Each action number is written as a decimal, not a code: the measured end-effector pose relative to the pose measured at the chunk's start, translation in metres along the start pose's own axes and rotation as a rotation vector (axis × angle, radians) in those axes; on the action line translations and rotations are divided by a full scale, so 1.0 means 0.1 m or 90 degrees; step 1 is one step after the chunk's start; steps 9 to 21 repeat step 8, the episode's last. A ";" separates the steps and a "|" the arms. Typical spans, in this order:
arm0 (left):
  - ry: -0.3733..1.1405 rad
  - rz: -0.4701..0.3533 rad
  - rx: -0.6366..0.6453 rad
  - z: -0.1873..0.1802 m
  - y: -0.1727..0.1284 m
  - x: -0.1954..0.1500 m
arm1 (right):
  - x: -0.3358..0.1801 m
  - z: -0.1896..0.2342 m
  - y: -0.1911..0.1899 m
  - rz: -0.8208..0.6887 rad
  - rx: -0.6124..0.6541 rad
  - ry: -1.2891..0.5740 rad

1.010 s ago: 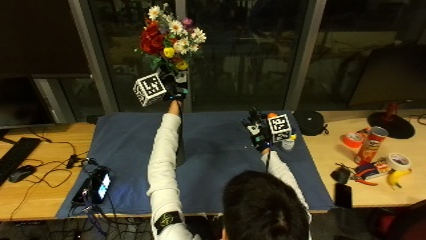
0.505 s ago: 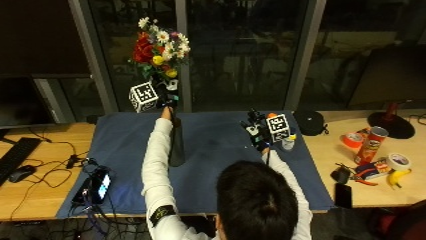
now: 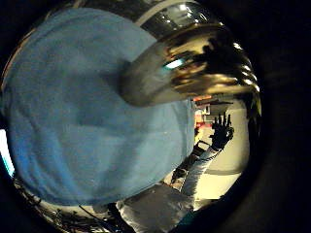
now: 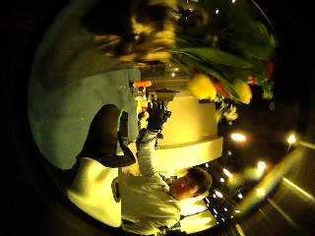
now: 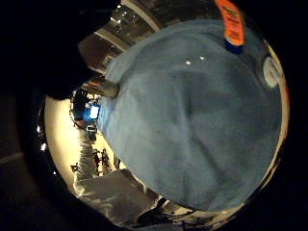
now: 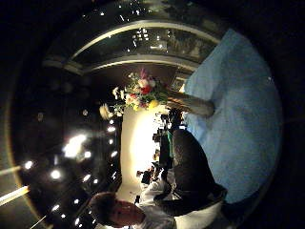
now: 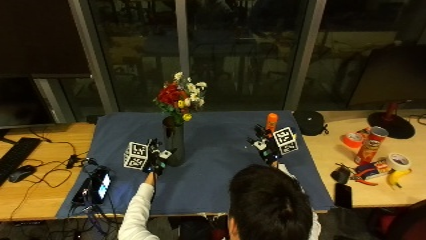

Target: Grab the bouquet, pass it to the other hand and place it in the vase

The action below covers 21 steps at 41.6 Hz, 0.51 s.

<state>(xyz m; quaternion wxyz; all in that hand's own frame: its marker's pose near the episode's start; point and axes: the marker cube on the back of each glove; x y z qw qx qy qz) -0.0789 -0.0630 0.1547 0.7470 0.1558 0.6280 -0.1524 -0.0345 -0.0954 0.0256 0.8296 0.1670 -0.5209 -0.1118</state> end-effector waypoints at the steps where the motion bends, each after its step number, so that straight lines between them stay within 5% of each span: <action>1: -0.002 0.019 0.004 -0.01 0.07 0.00 | 0.04 -0.02 0.02 0.005 0.003 0.004; 8: 0.012 0.019 -0.029 -0.05 0.33 -0.04 | 0.23 -0.07 0.07 -0.003 0.003 0.027; 21: 0.012 0.019 -0.029 -0.05 0.33 -0.04 | 0.23 -0.07 0.07 -0.003 0.003 0.027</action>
